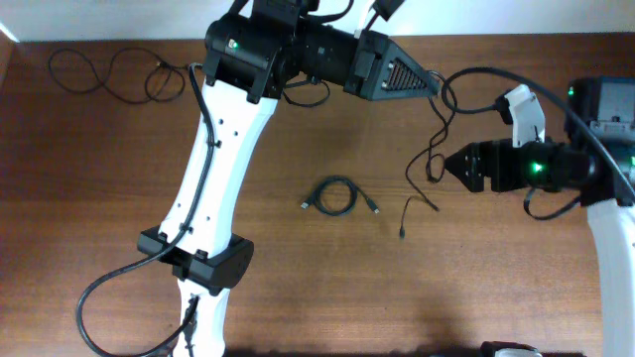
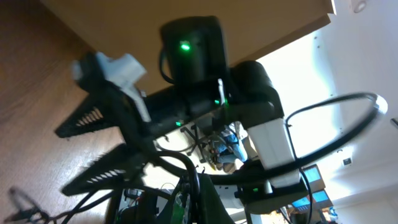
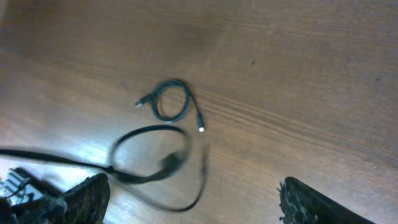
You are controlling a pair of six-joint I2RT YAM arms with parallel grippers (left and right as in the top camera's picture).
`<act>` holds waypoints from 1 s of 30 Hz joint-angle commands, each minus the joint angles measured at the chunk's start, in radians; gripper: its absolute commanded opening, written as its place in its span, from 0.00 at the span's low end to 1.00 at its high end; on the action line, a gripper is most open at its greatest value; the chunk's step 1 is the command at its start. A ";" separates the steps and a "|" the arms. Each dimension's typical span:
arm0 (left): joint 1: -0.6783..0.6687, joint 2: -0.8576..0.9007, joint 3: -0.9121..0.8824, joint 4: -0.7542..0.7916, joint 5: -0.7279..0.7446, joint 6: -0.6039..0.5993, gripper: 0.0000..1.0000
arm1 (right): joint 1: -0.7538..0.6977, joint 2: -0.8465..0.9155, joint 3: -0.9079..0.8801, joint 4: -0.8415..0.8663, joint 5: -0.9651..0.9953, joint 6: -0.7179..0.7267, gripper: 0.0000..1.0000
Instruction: Untangle cables
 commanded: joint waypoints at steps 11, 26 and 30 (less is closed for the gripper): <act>-0.002 -0.040 0.018 0.005 0.050 -0.010 0.00 | 0.006 0.143 0.002 0.008 -0.239 0.156 0.95; -0.002 -0.040 0.018 0.091 0.050 -0.118 0.00 | 0.085 0.143 -0.003 0.058 -0.226 0.066 0.88; -0.001 -0.040 0.018 0.091 0.050 -0.142 0.00 | 0.131 0.143 -0.003 0.129 -0.226 0.066 0.87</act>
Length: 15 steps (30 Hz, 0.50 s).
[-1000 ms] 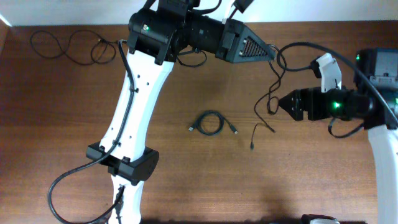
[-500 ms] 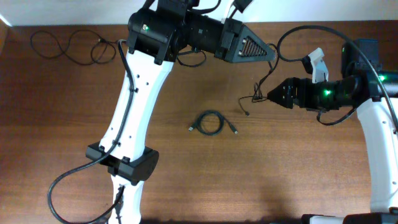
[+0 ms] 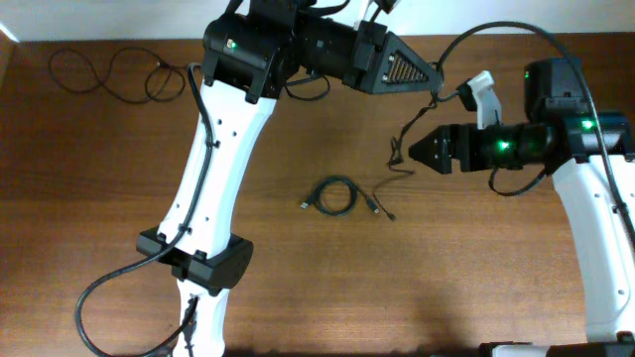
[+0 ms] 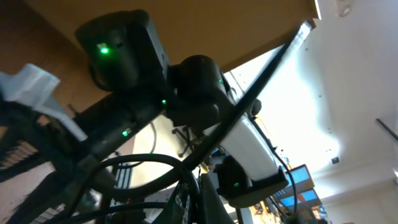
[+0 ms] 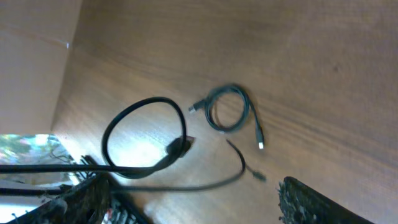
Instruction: Untangle cables
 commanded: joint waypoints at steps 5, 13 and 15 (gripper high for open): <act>0.016 -0.036 0.018 0.017 -0.024 -0.057 0.00 | 0.055 0.004 -0.002 0.038 -0.011 -0.046 0.87; 0.087 -0.036 0.017 0.017 -0.153 -0.087 0.00 | -0.073 -0.090 -0.001 0.058 -0.016 -0.041 0.98; 0.090 -0.036 0.017 0.016 -0.152 -0.087 0.00 | -0.133 -0.121 -0.001 0.058 -0.027 -0.042 0.99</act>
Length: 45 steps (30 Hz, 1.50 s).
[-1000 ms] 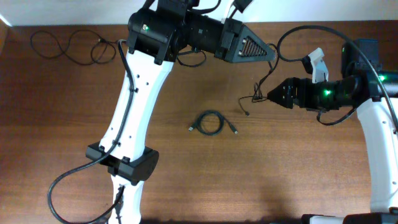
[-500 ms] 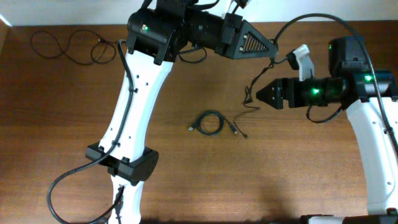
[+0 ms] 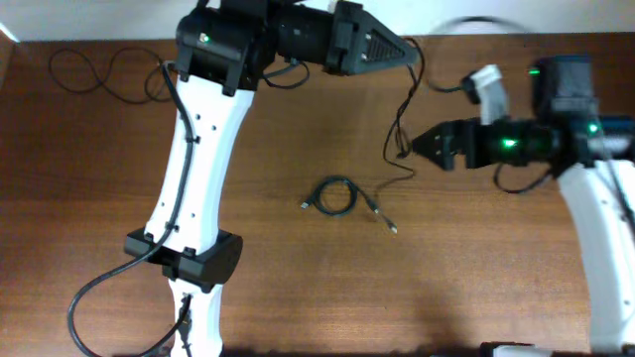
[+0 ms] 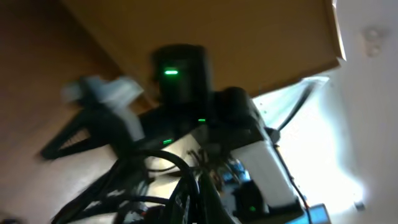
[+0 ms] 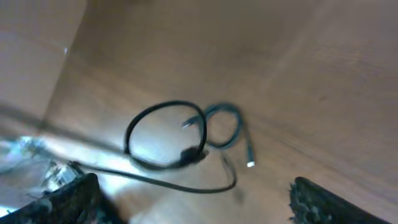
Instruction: Untangle cables
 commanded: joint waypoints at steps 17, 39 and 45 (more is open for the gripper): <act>-0.034 -0.027 0.016 0.037 -0.095 -0.455 0.00 | -0.022 -0.125 0.002 0.008 -0.304 -0.355 0.92; -0.051 -0.029 0.016 0.310 -0.037 -0.755 0.00 | 0.026 -0.077 0.002 0.114 -0.283 -0.355 0.68; -0.053 -0.029 0.016 0.329 0.011 -0.783 0.00 | 0.029 -0.049 0.002 0.140 -0.259 -0.355 0.67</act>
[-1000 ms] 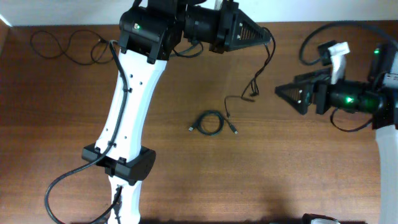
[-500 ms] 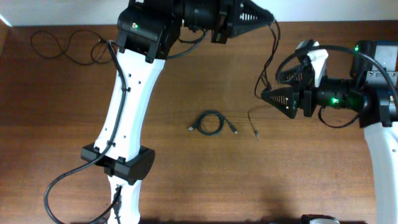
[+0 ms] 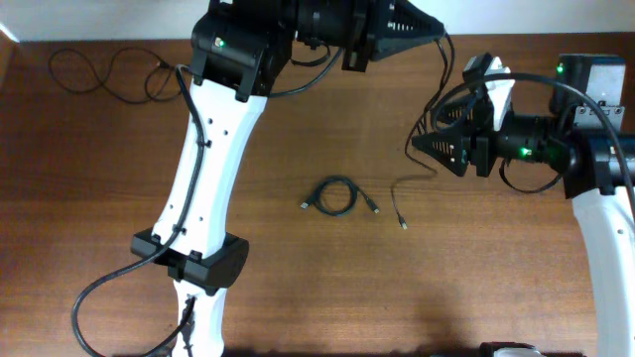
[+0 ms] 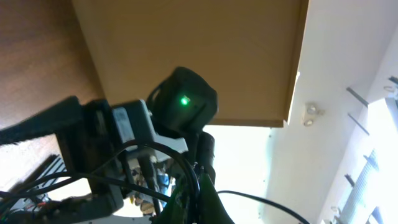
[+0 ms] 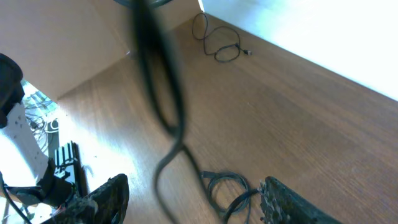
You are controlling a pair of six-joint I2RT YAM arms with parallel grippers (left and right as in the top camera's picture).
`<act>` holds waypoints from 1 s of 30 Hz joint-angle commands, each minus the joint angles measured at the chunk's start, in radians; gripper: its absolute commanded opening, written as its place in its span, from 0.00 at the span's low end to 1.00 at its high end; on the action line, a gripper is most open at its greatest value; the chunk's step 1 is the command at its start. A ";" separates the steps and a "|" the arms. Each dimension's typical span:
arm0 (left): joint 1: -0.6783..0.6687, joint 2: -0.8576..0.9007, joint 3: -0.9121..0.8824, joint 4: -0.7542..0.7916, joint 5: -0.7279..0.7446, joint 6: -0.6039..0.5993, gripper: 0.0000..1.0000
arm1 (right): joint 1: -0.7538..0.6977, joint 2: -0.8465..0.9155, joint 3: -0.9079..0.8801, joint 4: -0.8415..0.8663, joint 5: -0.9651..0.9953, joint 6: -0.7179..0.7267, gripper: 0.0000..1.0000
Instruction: Untangle cables
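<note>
A long black cable [image 3: 399,198] hangs from my left gripper [image 3: 437,25], which is shut on it high over the table's back edge; the left wrist view shows the fingers [image 4: 186,198] pinched on the cable's strands. The cable's free end lies on the wooden table [image 3: 298,288]. My right gripper [image 3: 425,149] stands open beside the hanging cable, which passes as a blurred black cable [image 5: 155,74] between its spread fingers [image 5: 93,199]. A small coiled cable [image 3: 337,195] lies flat at the table's middle, the same coiled cable [image 5: 221,183] showing low in the right wrist view.
A thin loose cable [image 3: 109,74] lies at the table's far left corner, also seen as a thin cable [image 5: 217,40]. The left arm's white link [image 3: 213,149] reaches across the table's left half. The right arm's own cable [image 3: 595,139] loops above it.
My left gripper has moved right and farther back with the cable. The right wrist has turned, and its gripper is still open beside the hanging cable. The cable's free end shifted slightly right.
At first my left gripper held the cable up at the back, with the right gripper open to its right. Then the right gripper stood farther left by the hanging strand, whose end lay near the coil. The left gripper shifted left, and now stands right again.
</note>
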 commanded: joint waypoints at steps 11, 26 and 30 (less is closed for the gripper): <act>-0.003 -0.029 0.016 0.059 0.067 -0.036 0.00 | 0.008 0.061 0.002 0.031 0.034 -0.009 0.54; -0.002 -0.029 0.016 0.059 0.056 -0.006 0.00 | -0.023 0.049 0.003 0.037 0.031 0.056 0.27; 0.001 -0.029 0.016 0.059 0.049 0.003 0.00 | -0.069 0.029 0.003 0.037 0.031 0.127 0.04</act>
